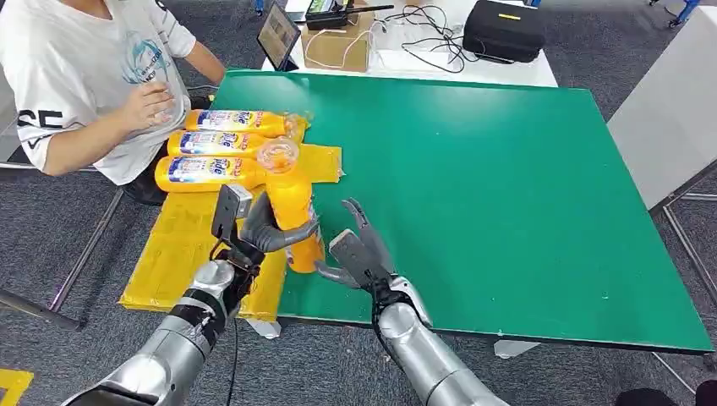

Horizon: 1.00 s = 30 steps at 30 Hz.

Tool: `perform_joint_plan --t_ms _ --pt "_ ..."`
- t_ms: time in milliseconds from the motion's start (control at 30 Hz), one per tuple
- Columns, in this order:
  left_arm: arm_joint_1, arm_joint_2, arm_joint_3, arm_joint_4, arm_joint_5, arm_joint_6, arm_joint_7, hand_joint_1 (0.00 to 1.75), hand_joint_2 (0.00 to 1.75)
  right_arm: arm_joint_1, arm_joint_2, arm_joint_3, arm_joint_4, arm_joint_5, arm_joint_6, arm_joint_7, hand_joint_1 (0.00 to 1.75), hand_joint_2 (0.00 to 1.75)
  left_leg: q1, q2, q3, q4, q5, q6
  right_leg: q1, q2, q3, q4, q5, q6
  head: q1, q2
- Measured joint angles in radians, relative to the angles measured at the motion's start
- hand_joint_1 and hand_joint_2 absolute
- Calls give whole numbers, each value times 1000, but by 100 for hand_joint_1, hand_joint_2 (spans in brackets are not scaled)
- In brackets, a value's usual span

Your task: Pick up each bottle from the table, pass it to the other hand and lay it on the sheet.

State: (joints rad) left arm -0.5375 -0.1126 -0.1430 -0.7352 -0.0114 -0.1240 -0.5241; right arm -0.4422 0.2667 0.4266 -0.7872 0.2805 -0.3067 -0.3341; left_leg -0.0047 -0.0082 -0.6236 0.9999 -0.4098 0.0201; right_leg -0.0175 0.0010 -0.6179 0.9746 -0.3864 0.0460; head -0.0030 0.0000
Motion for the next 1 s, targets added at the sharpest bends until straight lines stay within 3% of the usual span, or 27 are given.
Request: perform_joint_plan --t_ms 167,367,733,1000 --pt "-49 64 -3 78 -277 232 -9 175 175 47 -38 -48 -123 -69 38 -18 0 175 0 1 0 0 0 0 0 0 0 0 0 0 0 0" --pt "-116 134 -35 160 -510 405 51 175 175 88 -72 -99 -220 -91 50 -24 0 175 0 0 0 0 0 0 0 0 0 0 0 0 0 0" --pt "-150 179 -76 218 -547 434 68 175 175 106 -92 -129 -271 -94 50 -24 0 175 0 1 0 0 0 0 0 0 0 0 0 0 0 0" --pt "-164 201 -123 283 -838 494 198 175 175 110 -95 -150 -270 -93 74 -25 0 175 0 0 0 0 0 0 0 0 0 0 0 0 0 0"
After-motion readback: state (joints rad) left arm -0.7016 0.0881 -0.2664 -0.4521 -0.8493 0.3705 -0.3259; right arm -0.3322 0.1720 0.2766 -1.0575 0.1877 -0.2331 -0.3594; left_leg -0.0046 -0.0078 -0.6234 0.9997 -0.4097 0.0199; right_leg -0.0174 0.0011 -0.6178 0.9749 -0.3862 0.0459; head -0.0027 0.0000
